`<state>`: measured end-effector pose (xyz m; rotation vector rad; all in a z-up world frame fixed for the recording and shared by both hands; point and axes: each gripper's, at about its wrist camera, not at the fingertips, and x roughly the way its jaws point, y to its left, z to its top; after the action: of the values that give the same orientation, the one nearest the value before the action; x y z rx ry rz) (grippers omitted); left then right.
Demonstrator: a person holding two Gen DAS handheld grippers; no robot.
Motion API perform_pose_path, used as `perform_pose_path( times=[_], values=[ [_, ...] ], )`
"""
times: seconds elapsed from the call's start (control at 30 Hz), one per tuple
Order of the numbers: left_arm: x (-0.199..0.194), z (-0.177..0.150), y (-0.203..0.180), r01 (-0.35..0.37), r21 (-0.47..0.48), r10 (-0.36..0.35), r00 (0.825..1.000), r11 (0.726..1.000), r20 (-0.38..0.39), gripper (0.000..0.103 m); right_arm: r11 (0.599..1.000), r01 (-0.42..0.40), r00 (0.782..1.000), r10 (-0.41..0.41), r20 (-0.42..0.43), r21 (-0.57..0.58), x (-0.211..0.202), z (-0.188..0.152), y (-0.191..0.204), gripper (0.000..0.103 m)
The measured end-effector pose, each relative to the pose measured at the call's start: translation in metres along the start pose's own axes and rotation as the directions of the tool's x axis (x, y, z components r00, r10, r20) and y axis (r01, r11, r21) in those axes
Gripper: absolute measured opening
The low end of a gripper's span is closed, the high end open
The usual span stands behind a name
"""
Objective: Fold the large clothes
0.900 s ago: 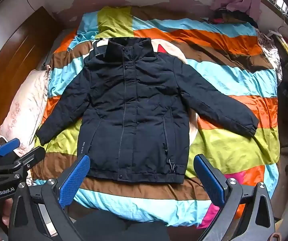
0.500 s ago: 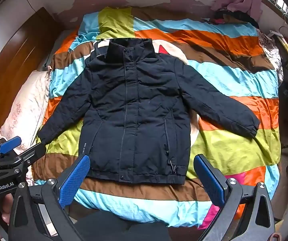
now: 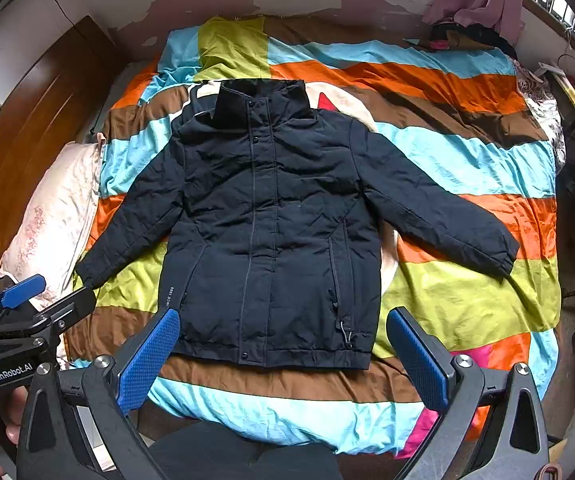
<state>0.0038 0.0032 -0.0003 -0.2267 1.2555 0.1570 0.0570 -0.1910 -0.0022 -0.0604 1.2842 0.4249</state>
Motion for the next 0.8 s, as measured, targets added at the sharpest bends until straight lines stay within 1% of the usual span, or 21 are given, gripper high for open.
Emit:
perform_pose_path(
  times=[0.8],
  values=[
    [-0.0005,0.0023,0.0012,0.004,0.0,-0.004,1.0,1.0,-0.004,0.102,1.0,-0.003,1.0,0.003,0.009,0.0,-0.0015,-0.002,0.0003,0.103]
  ],
)
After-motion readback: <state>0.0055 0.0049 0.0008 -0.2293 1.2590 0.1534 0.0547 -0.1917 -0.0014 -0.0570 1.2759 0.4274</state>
